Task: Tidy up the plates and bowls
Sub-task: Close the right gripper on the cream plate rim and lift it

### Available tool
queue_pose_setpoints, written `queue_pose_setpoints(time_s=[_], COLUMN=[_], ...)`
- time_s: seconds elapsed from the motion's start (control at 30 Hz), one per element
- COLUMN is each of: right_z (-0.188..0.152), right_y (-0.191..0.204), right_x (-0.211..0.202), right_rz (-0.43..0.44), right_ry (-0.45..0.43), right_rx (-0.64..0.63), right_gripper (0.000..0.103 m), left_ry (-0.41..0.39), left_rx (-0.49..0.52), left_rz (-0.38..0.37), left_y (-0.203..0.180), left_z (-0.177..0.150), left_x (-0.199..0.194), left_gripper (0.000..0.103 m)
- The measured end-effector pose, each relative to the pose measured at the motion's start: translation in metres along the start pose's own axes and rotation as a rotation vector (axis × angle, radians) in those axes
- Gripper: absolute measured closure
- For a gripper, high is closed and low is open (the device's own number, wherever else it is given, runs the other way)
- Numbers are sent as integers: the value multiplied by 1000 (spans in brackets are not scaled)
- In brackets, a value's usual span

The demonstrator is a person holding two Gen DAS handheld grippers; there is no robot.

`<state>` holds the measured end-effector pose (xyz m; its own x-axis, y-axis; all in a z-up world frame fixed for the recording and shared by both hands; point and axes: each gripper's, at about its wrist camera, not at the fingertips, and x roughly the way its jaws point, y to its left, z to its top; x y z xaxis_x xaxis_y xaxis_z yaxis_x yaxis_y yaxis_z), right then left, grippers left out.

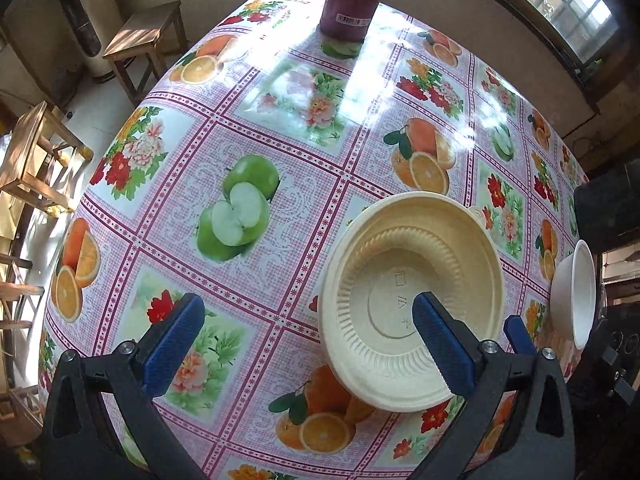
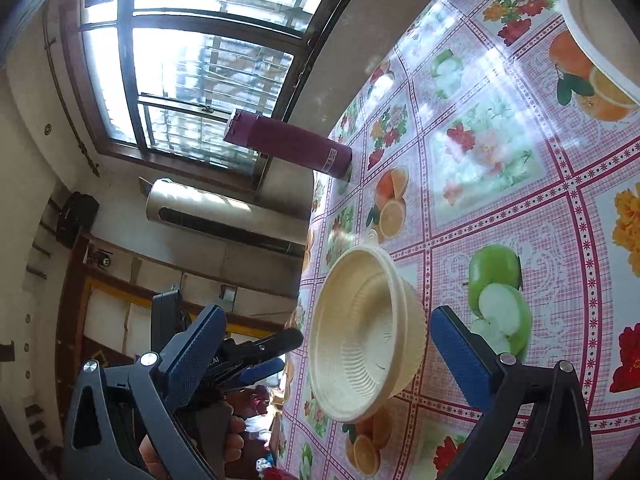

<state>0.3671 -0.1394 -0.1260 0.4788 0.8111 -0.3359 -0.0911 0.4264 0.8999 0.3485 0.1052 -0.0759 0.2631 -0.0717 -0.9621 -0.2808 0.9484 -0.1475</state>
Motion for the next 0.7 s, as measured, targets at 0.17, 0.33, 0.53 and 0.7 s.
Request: queue_pose_setpoints(time_s=[0.17, 0.33, 0.53, 0.7], right_z=[-1, -3, -5, -5], right_y=[-1, -3, -3, 0], right_x=[5, 10, 16, 18], right_rz=[-26, -43, -74, -112], right_ry=[3, 16, 22, 21], right_rx=[5, 11, 0, -26], right_gripper=[9, 20, 29, 36], left_ry=[32, 39, 6, -20], left_rx=[-7, -9, -56, -62], left_rz=[-41, -79, -77, -84], left_y=[-9, -14, 5, 20], left_z=[-10, -17, -19, -13], left_x=[11, 14, 6, -1], left_gripper=[0, 0, 0, 7])
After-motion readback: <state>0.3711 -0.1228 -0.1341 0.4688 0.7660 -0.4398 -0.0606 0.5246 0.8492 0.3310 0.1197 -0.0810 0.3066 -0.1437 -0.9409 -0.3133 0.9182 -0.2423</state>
